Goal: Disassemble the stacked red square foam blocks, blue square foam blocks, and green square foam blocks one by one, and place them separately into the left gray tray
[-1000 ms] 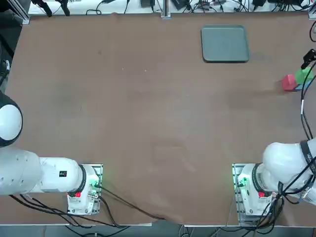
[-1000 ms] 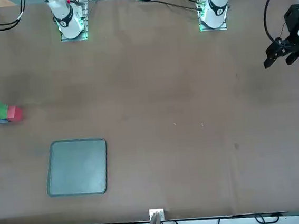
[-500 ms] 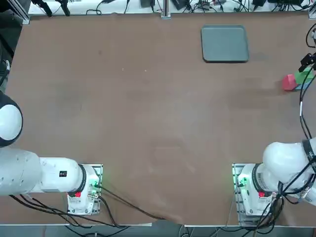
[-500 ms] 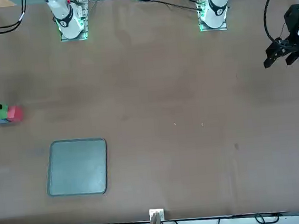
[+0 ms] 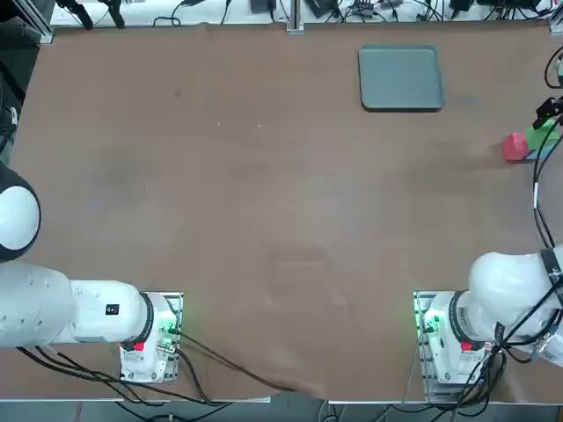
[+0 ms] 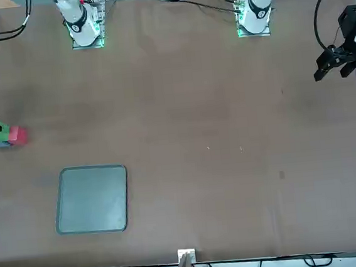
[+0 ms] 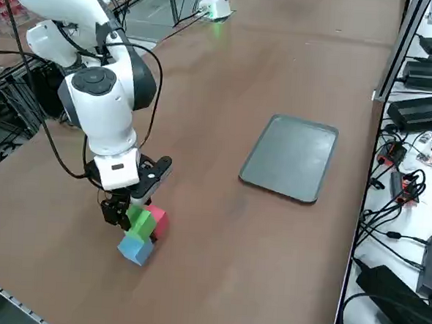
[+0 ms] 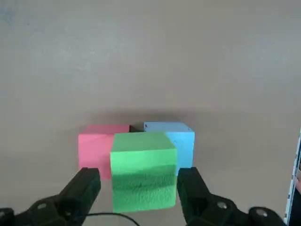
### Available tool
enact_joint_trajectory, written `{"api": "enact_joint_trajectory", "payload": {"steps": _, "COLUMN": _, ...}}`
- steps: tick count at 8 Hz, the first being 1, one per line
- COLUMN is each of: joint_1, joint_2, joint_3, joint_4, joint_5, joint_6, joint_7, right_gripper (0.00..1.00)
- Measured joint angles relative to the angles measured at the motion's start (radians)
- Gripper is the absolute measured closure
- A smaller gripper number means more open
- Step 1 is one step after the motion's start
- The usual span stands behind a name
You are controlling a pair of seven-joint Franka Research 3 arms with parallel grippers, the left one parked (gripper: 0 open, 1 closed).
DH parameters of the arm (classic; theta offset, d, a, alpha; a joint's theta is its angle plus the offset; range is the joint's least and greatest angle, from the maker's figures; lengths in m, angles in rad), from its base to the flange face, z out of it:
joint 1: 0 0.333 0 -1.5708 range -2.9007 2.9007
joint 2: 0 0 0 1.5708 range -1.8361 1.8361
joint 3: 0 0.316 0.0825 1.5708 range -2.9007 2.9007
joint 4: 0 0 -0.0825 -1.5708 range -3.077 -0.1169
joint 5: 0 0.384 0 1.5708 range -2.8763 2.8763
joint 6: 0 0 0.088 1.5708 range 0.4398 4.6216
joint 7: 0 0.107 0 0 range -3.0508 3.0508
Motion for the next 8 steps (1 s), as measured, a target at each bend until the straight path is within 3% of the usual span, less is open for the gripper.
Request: {"api": "enact_joint_trajectory", "payload": {"steps": 8, "joint_1": -0.012, "joint_2": 0.013, "joint_3": 0.001, "joint_4": -0.007, "joint_5": 0.0, "joint_6": 0.034, "joint_7": 0.0, "right_gripper": 0.0}}
